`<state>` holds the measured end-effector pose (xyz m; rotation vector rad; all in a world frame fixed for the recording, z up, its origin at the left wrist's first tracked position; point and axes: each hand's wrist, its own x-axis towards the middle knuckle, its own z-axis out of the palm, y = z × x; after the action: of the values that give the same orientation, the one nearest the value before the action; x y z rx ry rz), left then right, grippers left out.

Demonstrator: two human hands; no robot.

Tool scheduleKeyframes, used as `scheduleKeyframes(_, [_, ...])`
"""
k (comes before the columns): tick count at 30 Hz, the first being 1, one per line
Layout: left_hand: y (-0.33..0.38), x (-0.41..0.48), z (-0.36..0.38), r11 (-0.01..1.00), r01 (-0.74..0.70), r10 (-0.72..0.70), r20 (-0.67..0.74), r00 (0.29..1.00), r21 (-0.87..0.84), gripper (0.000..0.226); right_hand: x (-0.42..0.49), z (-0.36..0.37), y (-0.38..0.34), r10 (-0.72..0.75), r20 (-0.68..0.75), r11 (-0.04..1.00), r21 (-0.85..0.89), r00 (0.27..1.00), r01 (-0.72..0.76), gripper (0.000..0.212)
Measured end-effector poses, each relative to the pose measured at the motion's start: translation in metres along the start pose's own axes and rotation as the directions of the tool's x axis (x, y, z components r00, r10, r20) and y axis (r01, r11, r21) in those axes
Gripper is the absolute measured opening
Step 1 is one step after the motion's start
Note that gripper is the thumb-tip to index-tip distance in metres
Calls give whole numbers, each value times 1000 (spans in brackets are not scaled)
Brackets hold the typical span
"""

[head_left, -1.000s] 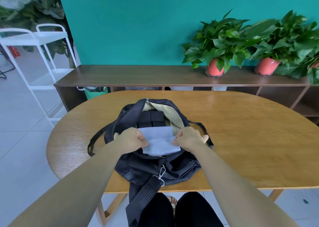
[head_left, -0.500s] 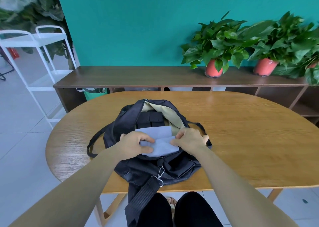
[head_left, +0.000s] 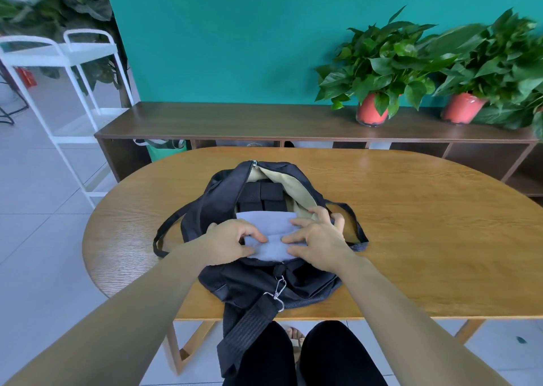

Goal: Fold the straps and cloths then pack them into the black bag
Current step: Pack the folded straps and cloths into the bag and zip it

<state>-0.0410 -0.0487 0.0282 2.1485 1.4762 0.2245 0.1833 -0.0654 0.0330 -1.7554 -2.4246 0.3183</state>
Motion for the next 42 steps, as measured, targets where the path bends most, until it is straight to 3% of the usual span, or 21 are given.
scheduleKeyframes(5, [3, -4, 2, 998, 5, 2, -96, 995, 65, 20, 3, -3, -2, 10, 34, 1000, -13, 999, -10, 24])
scheduleKeyframes(9, [-2, -6, -6, 998, 6, 2, -120, 993, 61, 18, 4, -9, -11, 18, -125, 996, 85, 992, -7, 28])
scheduleKeyframes(11, [-4, -6, -8, 997, 2, 7, -124, 992, 74, 21, 6, -8, -21, -43, -150, 998, 38, 988, 49, 40])
scheduleKeyframes(14, [-2, -8, -10, 988, 15, 0, -97, 995, 154, 19, 9, -3, -36, -121, -8, 992, 18, 993, 121, 46])
scheduleKeyframes(17, [-1, -10, -10, 984, 53, -42, -66, 997, 172, 13, 7, -2, -38, -91, 117, 992, 103, 989, 79, 41])
scheduleKeyframes(22, [-4, -13, -11, 983, 89, -91, 6, 996, 162, 21, 9, 1, -31, -61, 138, 974, 223, 989, 29, 33])
scheduleKeyframes(28, [3, -19, -14, 982, -12, 9, 18, 1000, 190, 26, 10, 5, -30, -51, 123, 976, 218, 991, 23, 29])
scheduleKeyframes(30, [7, -22, -17, 986, -25, 25, 3, 1000, 165, 28, 11, 6, -30, -45, 136, 979, 202, 990, 17, 31])
scheduleKeyframes(34, [17, -27, -25, 996, -32, 29, -36, 999, -81, 28, 12, 6, -32, -40, 156, 996, 81, 987, 28, 33])
scheduleKeyframes(39, [24, -30, -24, 981, -34, 23, -62, 998, -189, 29, 14, 8, -31, -30, 158, 999, 46, 987, 23, 33])
scheduleKeyframes(42, [25, -32, -22, 990, -13, 5, -54, 999, -139, 27, 14, 8, -29, -36, 149, 992, 122, 988, 18, 35])
